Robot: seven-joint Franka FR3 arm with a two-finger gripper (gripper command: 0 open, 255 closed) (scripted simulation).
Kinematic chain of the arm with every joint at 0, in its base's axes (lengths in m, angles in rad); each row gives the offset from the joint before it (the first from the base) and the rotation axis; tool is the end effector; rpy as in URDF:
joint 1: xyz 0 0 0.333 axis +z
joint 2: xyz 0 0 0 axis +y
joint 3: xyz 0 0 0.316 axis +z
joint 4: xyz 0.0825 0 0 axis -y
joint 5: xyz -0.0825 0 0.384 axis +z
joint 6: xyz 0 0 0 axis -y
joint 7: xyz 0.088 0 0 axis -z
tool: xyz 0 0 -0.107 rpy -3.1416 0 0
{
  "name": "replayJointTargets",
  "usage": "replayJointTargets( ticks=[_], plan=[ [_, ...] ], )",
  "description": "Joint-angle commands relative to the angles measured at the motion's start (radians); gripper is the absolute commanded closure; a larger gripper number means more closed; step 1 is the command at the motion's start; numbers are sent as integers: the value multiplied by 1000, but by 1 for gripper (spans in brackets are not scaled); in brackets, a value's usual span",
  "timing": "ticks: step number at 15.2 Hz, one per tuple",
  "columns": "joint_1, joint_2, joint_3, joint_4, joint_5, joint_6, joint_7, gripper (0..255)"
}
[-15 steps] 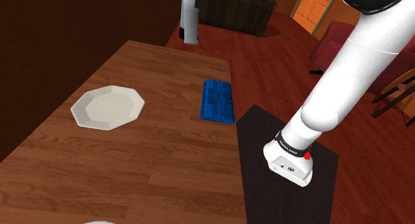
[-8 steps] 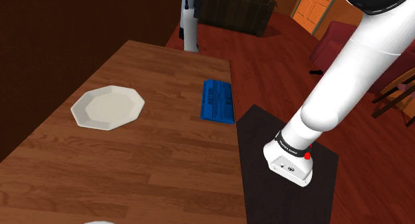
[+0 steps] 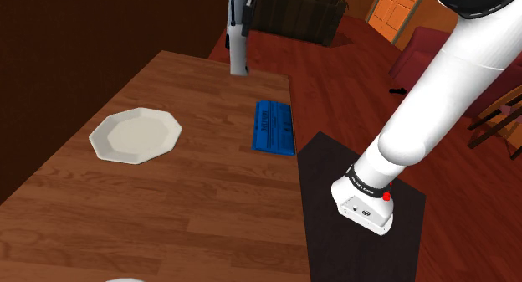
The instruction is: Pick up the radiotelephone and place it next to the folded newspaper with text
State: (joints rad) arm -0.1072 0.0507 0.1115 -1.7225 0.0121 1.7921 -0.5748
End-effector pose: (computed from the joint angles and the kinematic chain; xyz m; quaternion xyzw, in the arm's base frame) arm 0.5811 0.0023 0.5429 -0.9587 -0.2842 -0.0117 0.0057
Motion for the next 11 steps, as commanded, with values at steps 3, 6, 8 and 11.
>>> replayJointTargets(
  ticks=[3, 6, 8, 11],
  plan=[
    [0, 1, 0, -52, 0, 54, 0, 255],
    [0, 4, 0, -89, 0, 94, 0, 255],
    [0, 7, 0, -112, -1, 120, 0, 255],
    [1, 14, 0, -144, -1, 159, 0, 255]
  ],
)
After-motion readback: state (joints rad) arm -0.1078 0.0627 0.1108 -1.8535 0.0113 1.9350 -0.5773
